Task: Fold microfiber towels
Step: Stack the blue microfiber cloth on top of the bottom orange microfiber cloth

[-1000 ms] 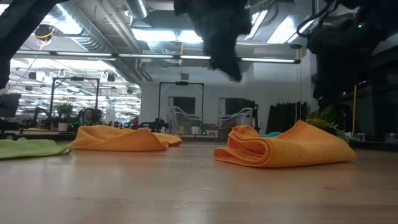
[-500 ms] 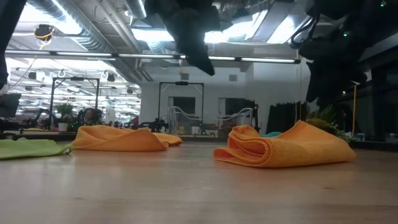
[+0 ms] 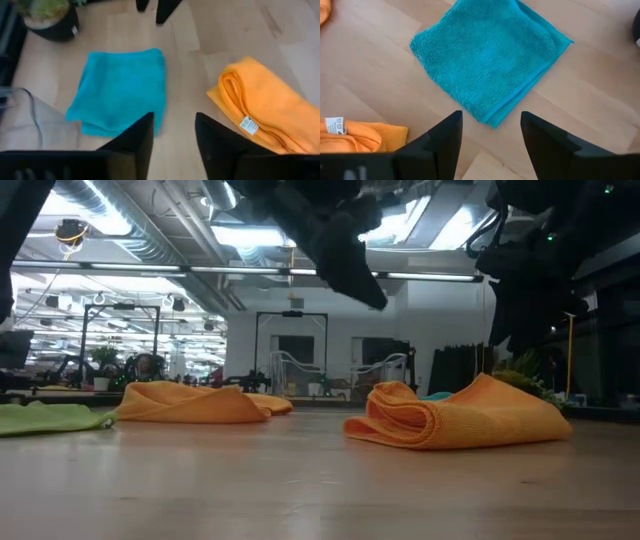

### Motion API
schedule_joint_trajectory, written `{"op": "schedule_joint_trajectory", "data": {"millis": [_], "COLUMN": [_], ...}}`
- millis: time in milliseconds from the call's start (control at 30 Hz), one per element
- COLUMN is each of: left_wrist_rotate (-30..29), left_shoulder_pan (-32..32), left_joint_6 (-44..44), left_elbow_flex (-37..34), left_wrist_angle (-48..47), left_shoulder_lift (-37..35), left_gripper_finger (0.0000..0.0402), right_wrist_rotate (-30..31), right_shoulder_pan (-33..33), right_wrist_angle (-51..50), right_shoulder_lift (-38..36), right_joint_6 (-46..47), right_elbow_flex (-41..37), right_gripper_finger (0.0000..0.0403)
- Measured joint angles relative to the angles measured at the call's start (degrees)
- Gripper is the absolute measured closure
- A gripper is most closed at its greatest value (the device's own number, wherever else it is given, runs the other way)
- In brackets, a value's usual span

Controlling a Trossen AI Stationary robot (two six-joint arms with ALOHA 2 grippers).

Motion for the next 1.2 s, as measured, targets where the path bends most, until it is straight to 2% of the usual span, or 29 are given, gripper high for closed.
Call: {"op": "schedule_joint_trajectory", "data": {"millis": [100, 167, 267, 500, 633, 733, 833, 967, 1100, 1200], "left_wrist_rotate": [0.1, 2.3, 4.5, 2.4, -3.3, -7.2, -7.0, -1.1, -0.8, -1.0], "left_shoulder_pan": [0.0, 0.2, 0.7, 0.6, 0.6, 0.7, 0.6, 0.6, 0.0, 0.0], "left_joint_6": [-2.3, -5.3, -7.8, -2.8, -0.5, -3.2, -4.4, 1.2, 5.5, 5.9], "left_elbow_flex": [0.0, 0.0, 2.8, 14.5, 15.8, 15.3, 15.1, 14.9, 14.4, 14.5], "left_wrist_angle": [2.1, 4.6, 3.9, -4.3, -5.2, -5.3, -6.4, -6.0, -4.8, -1.7], "left_shoulder_lift": [1.4, 2.4, 5.9, 15.2, 17.7, 17.5, 17.6, 17.6, 17.6, 18.6], "left_gripper_finger": [0.0216, 0.0194, 0.0176, 0.0177, 0.0175, 0.0175, 0.0178, 0.0179, 0.0179, 0.0179], "right_wrist_rotate": [0.0, -0.2, -2.5, -7.1, -10.5, -12.4, -11.6, -12.3, -13.1, -11.6], "right_shoulder_pan": [0.0, -0.3, -1.4, -6.2, -6.5, -6.5, -6.5, -6.7, -6.7, -6.7], "right_wrist_angle": [0.0, 0.2, 0.4, 1.2, 6.4, 13.5, 18.3, 25.8, 31.6, 32.3], "right_shoulder_lift": [0.0, 0.0, 0.0, 0.3, 1.1, 2.1, 3.3, 4.6, 6.3, 8.0], "right_joint_6": [0.0, -1.0, -5.1, -17.5, -28.9, -31.1, -31.1, -33.9, -35.8, -37.6], "right_elbow_flex": [0.0, 0.0, 0.0, 0.0, -1.4, -4.9, -9.1, -13.9, -17.3, -18.1], "right_gripper_finger": [0.0199, 0.0199, 0.0199, 0.0199, 0.0199, 0.0199, 0.0199, 0.0199, 0.0199, 0.0199]}}
